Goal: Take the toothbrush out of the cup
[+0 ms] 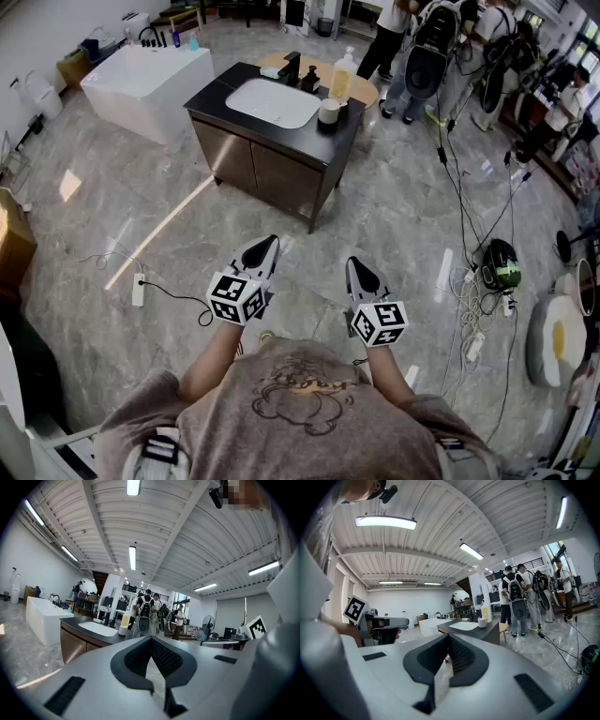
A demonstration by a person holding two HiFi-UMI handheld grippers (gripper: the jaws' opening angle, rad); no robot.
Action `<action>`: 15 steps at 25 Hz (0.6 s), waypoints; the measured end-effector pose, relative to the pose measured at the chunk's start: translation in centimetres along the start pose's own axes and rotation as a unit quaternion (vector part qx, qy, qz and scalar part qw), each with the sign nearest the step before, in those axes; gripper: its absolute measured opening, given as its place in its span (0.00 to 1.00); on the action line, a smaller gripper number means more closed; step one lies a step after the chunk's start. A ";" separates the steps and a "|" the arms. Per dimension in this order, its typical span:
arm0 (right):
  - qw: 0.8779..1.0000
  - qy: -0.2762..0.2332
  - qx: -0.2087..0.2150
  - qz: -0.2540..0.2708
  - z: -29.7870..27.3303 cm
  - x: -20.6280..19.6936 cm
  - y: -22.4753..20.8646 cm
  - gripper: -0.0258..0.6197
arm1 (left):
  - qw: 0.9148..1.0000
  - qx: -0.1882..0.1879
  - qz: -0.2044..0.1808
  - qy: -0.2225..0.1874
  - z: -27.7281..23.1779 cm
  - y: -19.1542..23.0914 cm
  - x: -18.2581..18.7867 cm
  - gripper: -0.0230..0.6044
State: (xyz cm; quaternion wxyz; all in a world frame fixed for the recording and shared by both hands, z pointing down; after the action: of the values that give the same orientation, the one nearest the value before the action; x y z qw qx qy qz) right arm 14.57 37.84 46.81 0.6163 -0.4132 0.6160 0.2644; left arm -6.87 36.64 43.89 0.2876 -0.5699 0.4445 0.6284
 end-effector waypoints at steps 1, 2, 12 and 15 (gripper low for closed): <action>1.000 -0.001 -0.002 0.001 -0.2 -0.1 -0.1 0.04 | 1.000 0.000 -0.001 -0.001 -0.2 0.1 0.0 0.07; 1.000 -0.002 -0.005 0.001 -0.3 -0.1 -0.2 0.04 | 1.000 0.000 -0.001 -0.002 -0.3 0.2 0.0 0.07; 1.000 -0.017 -0.007 -0.013 -1.4 -0.1 0.7 0.04 | 1.000 -0.013 -0.009 -0.011 -0.4 1.3 0.8 0.07; 0.999 -0.021 -0.017 -0.016 -1.9 -0.2 1.3 0.05 | 1.000 -0.018 -0.011 -0.013 -0.3 2.3 0.9 0.07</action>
State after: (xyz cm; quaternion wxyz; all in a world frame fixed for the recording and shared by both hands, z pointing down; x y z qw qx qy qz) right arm 12.45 36.89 46.95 0.6262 -0.4277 0.5914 0.2742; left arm -8.86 35.23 43.51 0.2901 -0.5720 0.4228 0.6402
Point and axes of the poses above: the fingertips, and each gripper's own axes: z backward along the fingers, y to its left, x out of its top, the point moved 3 cm from there along z, backward along the fingers, and after that the axes turned 4 degrees about -y, right-handed, at the moved point
